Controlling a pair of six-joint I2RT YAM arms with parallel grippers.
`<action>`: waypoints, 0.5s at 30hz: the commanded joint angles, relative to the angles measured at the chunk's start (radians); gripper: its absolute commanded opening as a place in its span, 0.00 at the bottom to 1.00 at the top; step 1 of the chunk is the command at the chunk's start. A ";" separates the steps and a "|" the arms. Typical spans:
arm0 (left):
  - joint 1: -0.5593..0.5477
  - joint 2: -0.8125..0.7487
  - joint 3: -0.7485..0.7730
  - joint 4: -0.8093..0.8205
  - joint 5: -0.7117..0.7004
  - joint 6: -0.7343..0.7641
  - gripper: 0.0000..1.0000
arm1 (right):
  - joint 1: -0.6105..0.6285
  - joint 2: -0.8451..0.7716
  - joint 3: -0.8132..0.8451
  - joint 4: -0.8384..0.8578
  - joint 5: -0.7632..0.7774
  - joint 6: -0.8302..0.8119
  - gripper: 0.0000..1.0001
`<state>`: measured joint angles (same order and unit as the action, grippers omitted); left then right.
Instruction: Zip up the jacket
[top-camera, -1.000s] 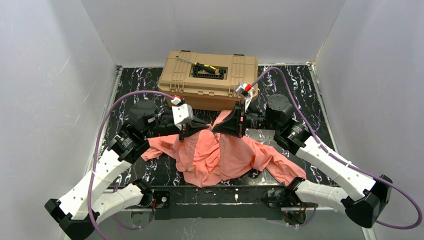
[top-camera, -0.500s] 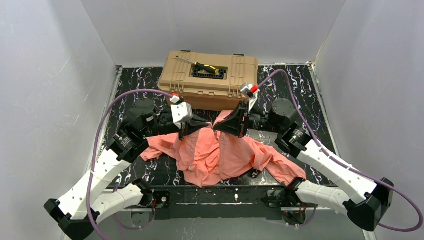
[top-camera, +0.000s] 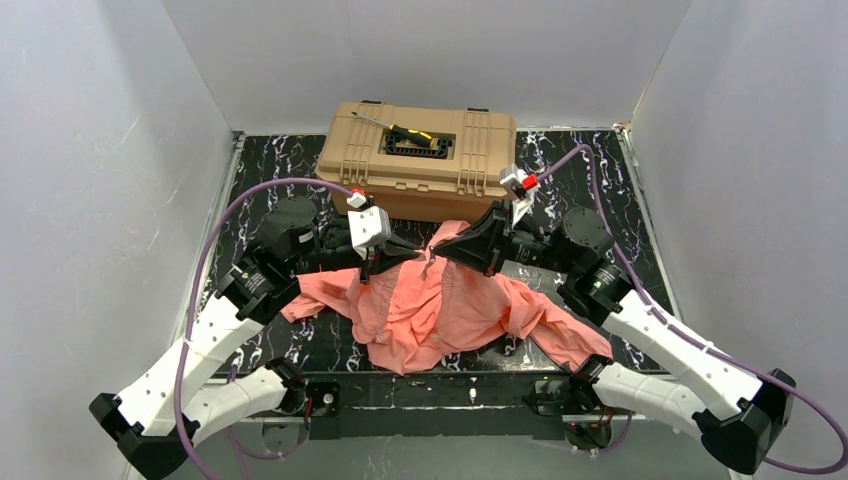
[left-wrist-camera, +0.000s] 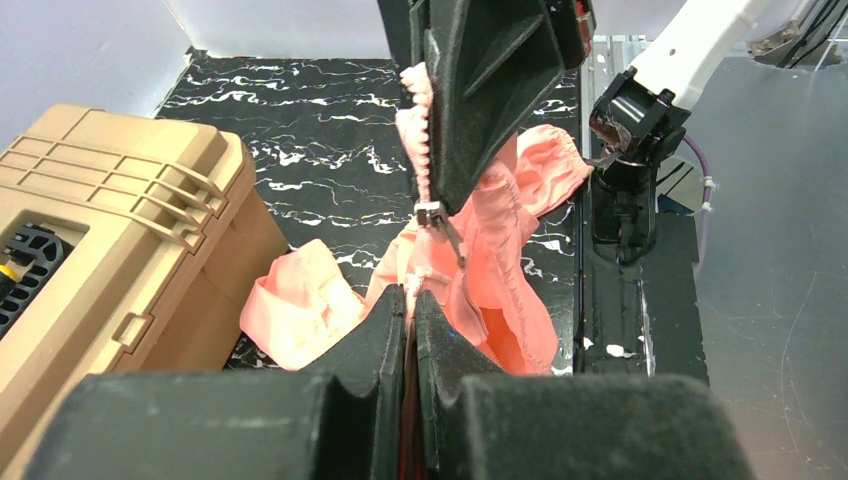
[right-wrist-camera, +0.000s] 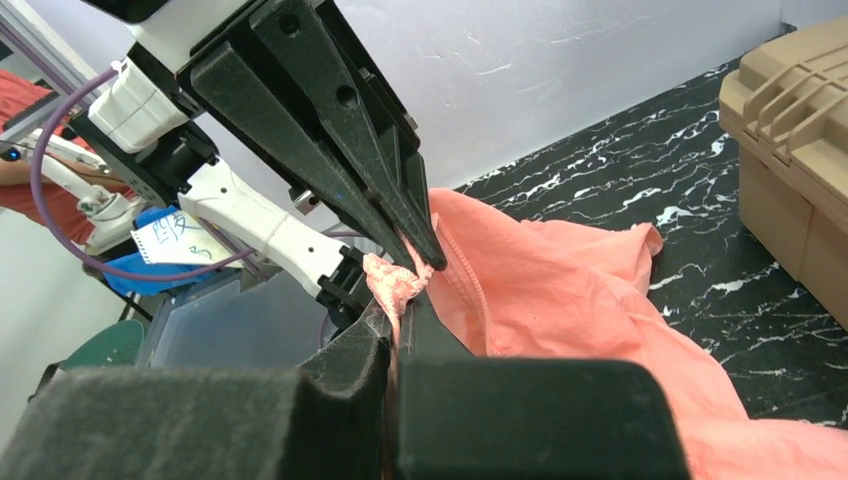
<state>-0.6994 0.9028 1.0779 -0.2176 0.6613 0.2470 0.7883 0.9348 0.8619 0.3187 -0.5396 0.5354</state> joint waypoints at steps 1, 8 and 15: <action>-0.008 -0.016 0.038 -0.005 -0.014 0.010 0.00 | 0.004 -0.050 0.003 -0.061 0.023 -0.051 0.01; -0.008 -0.022 0.041 -0.002 -0.034 0.021 0.00 | 0.005 0.017 0.031 -0.127 -0.061 -0.043 0.01; -0.008 -0.024 0.042 -0.007 -0.029 0.021 0.00 | 0.005 0.012 0.024 -0.083 -0.047 -0.032 0.01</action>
<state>-0.7029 0.8989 1.0782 -0.2176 0.6308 0.2615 0.7883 0.9733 0.8597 0.1722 -0.5797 0.4995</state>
